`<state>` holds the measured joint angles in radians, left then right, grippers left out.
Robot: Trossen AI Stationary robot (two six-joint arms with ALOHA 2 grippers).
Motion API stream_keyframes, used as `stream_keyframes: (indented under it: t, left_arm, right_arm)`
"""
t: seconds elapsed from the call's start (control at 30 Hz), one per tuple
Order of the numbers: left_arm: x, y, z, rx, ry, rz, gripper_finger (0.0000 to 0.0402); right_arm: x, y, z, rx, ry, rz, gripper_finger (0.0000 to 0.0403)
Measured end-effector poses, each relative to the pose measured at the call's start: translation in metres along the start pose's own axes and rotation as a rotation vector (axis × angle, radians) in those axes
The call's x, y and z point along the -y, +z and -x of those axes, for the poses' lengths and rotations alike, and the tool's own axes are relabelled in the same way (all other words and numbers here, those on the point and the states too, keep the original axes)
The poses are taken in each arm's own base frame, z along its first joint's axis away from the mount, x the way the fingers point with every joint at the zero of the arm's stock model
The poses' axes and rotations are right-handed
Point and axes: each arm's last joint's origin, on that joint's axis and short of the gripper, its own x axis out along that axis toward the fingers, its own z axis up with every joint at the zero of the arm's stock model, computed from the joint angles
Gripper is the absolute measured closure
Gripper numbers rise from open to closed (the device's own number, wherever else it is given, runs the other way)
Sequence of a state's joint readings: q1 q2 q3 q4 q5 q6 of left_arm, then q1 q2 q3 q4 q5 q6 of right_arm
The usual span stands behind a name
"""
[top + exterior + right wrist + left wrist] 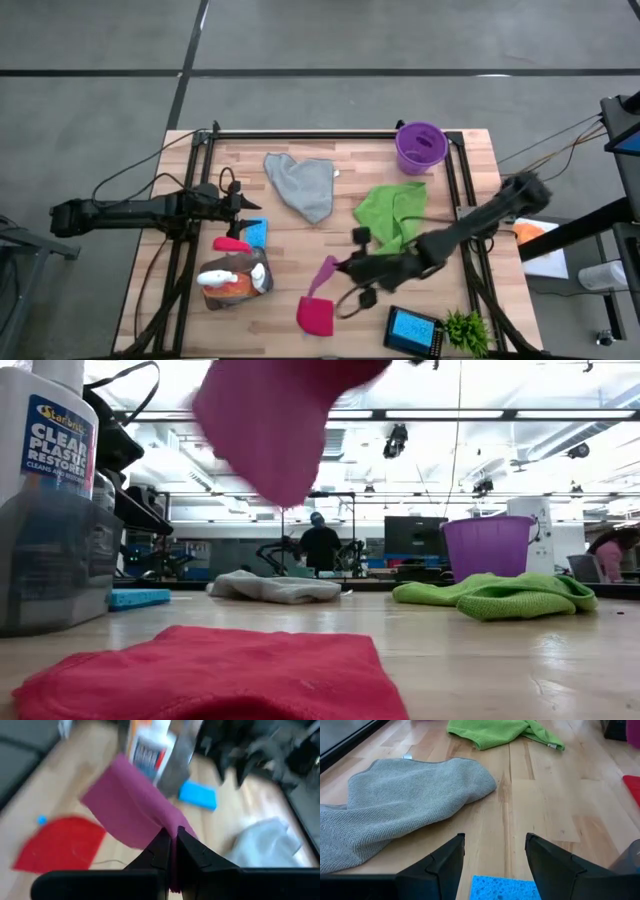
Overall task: Pick & Place Kitchen Items
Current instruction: Put the pink microfiber towel into the purple bucket
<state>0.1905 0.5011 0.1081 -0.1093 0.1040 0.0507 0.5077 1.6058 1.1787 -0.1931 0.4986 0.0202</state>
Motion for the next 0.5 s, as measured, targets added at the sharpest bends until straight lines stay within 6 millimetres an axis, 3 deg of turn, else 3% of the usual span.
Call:
stream_keyframes:
  t: [0.2, 0.33, 0.5]
  left_arm:
    - [0.0, 0.0, 0.0, -0.002, 0.0, 0.0, 0.0187]
    - [0.0, 0.0, 0.0, -0.002, -0.001, 0.0, 0.0187]
    - [0.0, 0.0, 0.0, -0.002, -0.001, 0.0, 0.0187]
  right_arm:
    - [0.027, -0.013, 0.053, 0.385, 0.081, -0.048, 0.0385]
    - [0.043, -0.052, 0.064, 0.667, 0.121, -0.044, 0.0385]
    - [0.075, -0.097, 0.075, 0.759, -0.038, -0.139, 0.0385]
